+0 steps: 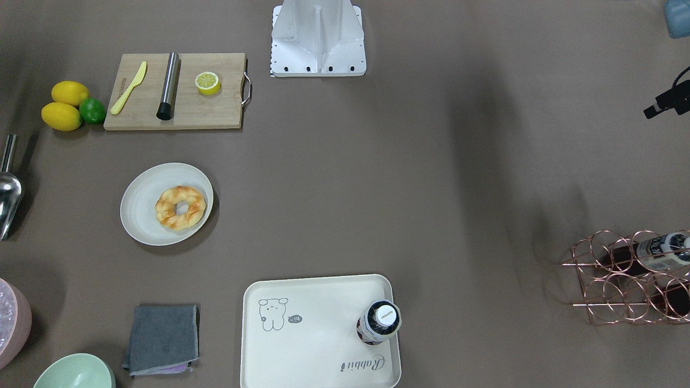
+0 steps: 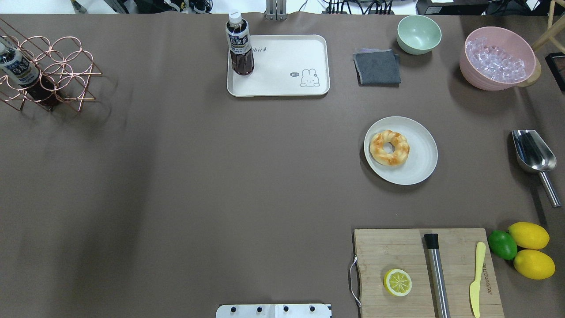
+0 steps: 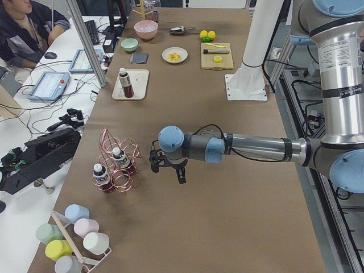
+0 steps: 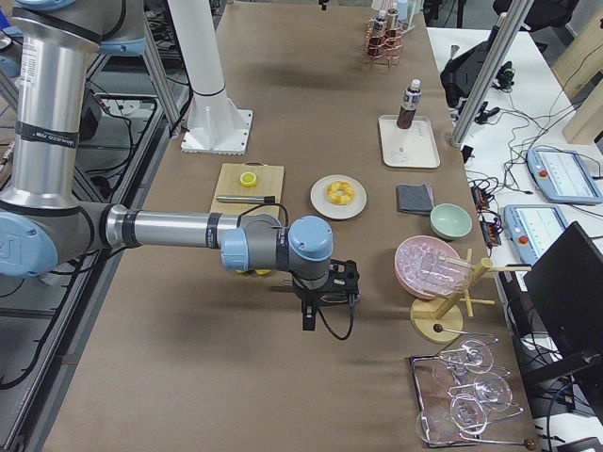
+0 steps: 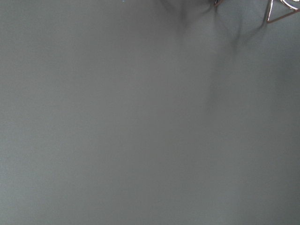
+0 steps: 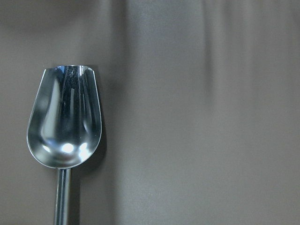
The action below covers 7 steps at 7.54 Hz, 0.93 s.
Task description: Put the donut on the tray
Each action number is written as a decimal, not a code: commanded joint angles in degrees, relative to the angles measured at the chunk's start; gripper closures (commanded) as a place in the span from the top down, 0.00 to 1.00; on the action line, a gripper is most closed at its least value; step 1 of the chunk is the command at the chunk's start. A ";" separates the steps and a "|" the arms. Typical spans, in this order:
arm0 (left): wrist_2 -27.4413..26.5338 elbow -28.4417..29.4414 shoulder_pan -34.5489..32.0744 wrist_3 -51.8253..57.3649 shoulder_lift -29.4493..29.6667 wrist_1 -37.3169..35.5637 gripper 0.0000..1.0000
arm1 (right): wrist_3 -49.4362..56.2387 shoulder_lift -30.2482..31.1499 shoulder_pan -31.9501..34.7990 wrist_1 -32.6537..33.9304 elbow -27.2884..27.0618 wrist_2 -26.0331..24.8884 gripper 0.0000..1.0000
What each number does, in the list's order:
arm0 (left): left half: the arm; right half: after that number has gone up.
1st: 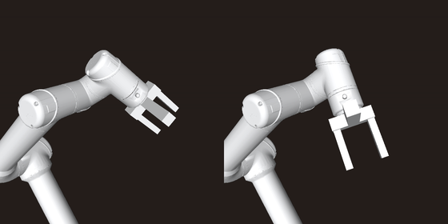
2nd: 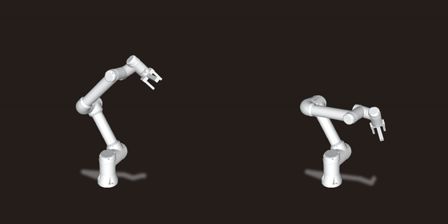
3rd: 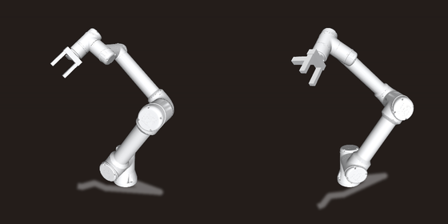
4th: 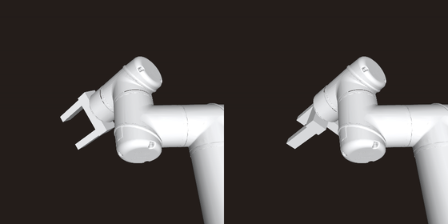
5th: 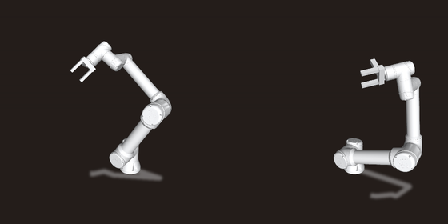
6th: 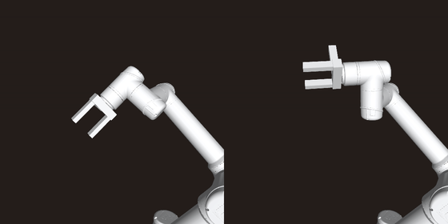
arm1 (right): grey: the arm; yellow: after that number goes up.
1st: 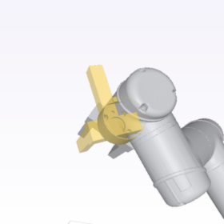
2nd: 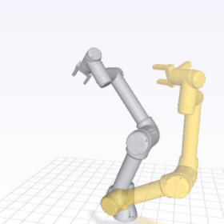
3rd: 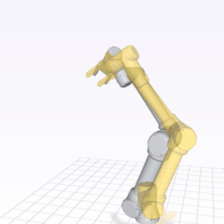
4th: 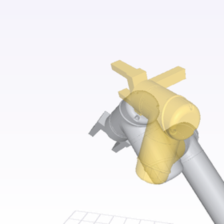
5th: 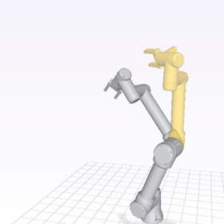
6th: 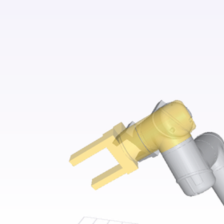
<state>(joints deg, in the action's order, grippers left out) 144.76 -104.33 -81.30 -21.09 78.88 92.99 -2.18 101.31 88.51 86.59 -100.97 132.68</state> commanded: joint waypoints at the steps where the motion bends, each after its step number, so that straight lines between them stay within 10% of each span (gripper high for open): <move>1: 0.00 -0.08 0.00 0.00 -0.04 0.09 0.98 | -0.01 0.03 0.00 0.07 -0.45 0.29 1.00; 7: 0.00 -0.17 0.00 0.00 0.05 0.18 0.98 | -0.45 0.38 0.26 0.07 -1.43 0.12 1.00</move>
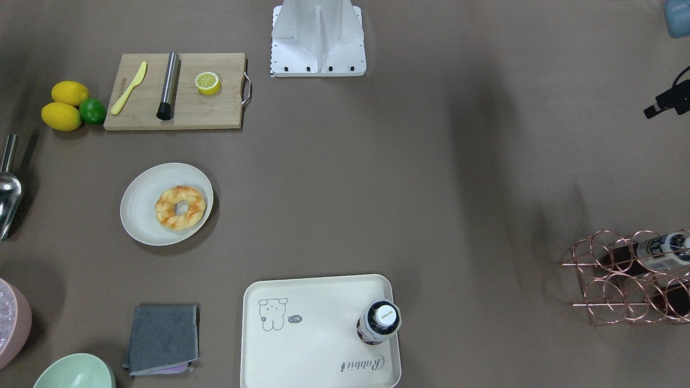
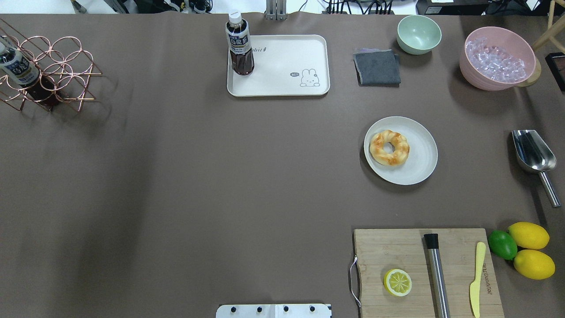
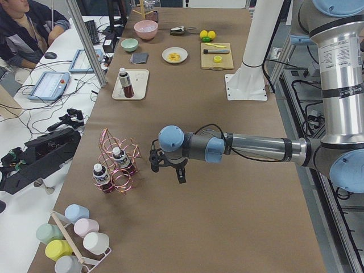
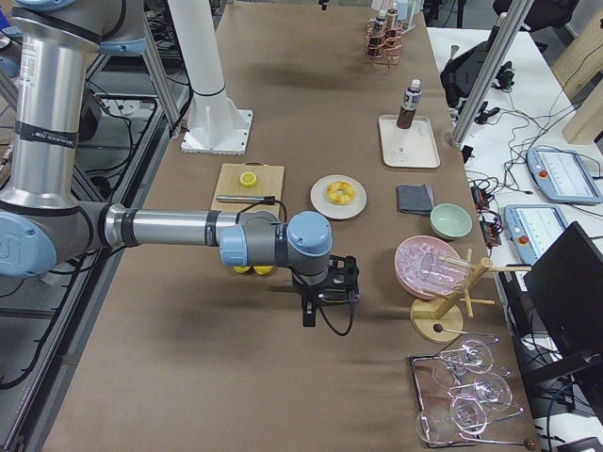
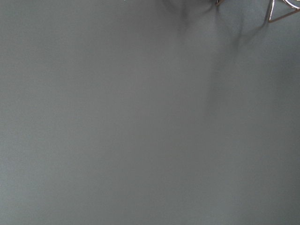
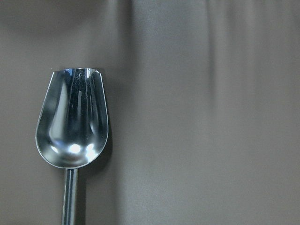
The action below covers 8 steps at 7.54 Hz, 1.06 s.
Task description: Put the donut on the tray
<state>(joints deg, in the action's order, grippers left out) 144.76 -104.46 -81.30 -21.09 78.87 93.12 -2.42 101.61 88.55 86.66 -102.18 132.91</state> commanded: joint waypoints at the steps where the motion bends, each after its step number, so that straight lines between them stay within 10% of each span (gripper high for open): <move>1: 0.00 -0.04 0.00 0.00 0.05 0.04 0.98 | -0.22 0.08 1.70 0.00 0.31 -0.37 1.00; 8: 0.00 -0.22 0.00 -0.09 0.14 0.04 0.98 | -4.06 0.28 2.34 -2.20 -2.58 5.50 1.00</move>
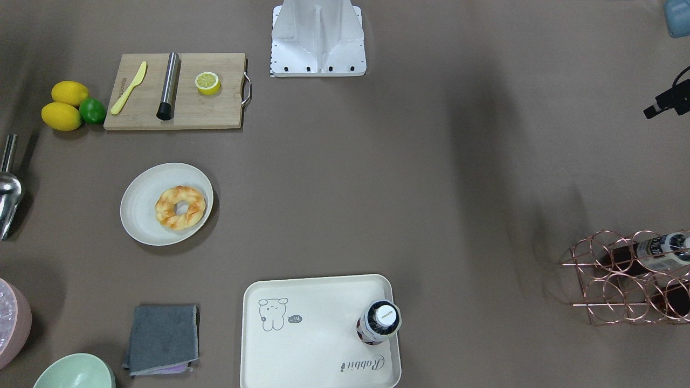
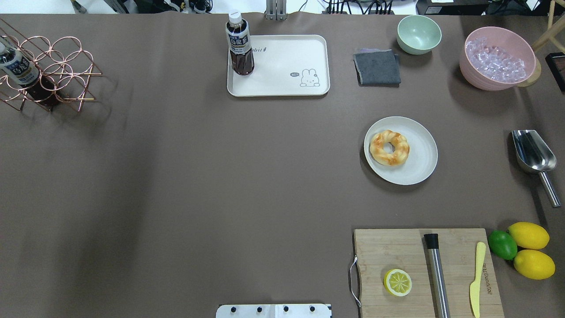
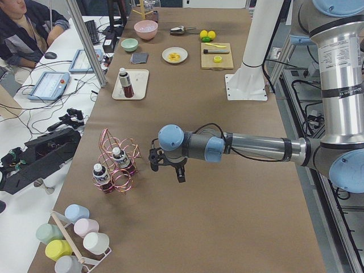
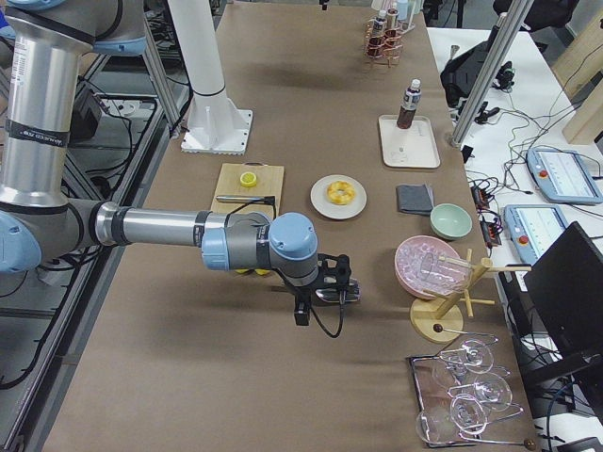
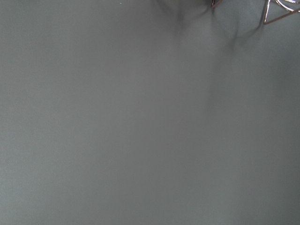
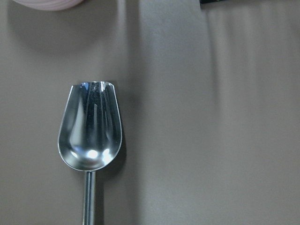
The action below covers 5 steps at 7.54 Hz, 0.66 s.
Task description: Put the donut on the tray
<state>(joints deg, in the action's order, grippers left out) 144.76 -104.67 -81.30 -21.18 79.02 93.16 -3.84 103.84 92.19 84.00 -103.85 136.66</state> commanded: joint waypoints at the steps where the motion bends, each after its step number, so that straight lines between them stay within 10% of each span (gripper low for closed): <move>1: 0.00 -0.01 0.00 0.08 -0.01 0.00 0.98 | -11.02 -3.72 -4.97 0.03 -1.09 2.12 1.00; 5: 0.00 -0.10 0.44 0.08 -0.01 0.00 0.98 | -39.58 -11.37 -22.01 -6.25 -0.74 -2.16 1.00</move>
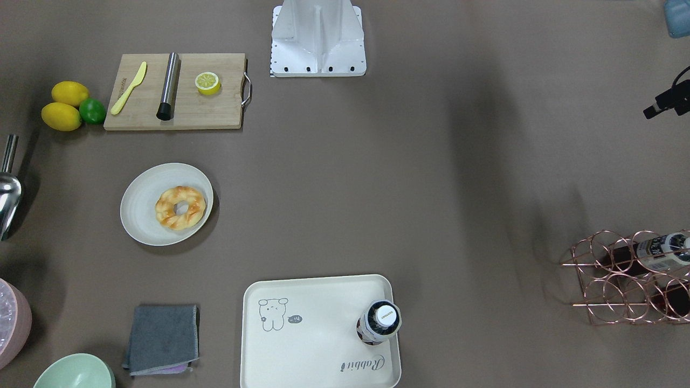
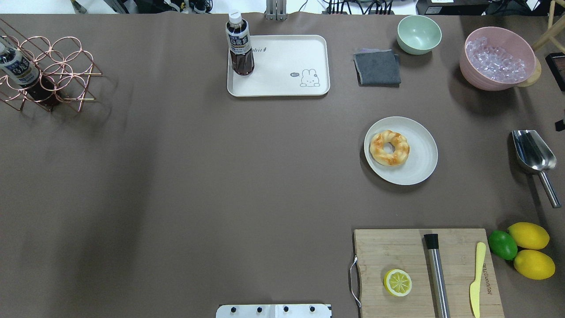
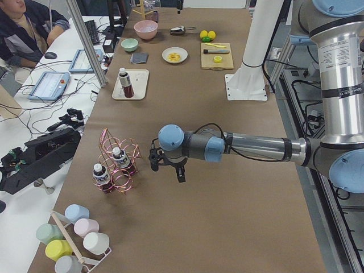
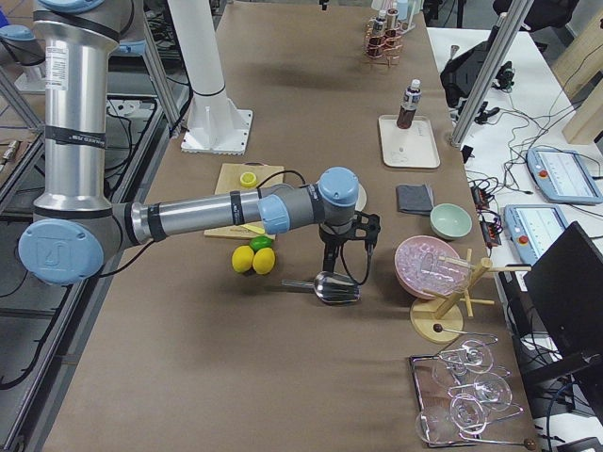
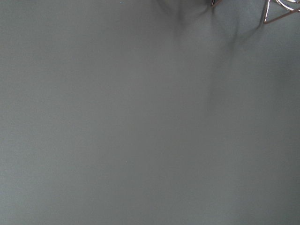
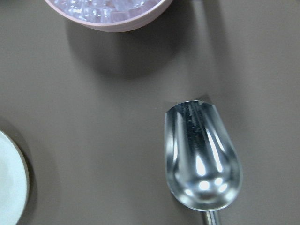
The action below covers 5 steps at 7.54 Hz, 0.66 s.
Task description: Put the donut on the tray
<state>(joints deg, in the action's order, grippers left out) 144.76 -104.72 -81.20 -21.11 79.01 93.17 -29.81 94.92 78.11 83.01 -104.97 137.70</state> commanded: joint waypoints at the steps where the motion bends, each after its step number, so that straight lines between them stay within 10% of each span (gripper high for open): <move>1: 0.00 -0.04 0.60 0.02 -0.09 0.00 0.98 | -22.92 -3.33 -12.67 -11.66 1.34 -6.18 1.00; 5: 0.00 0.05 0.78 -0.07 0.00 0.00 0.98 | -41.87 -6.41 -27.19 -29.27 9.60 -18.76 1.00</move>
<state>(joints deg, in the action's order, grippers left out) 144.76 -104.74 -80.51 -21.17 79.01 93.17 -64.70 89.27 56.64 61.09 -98.63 124.21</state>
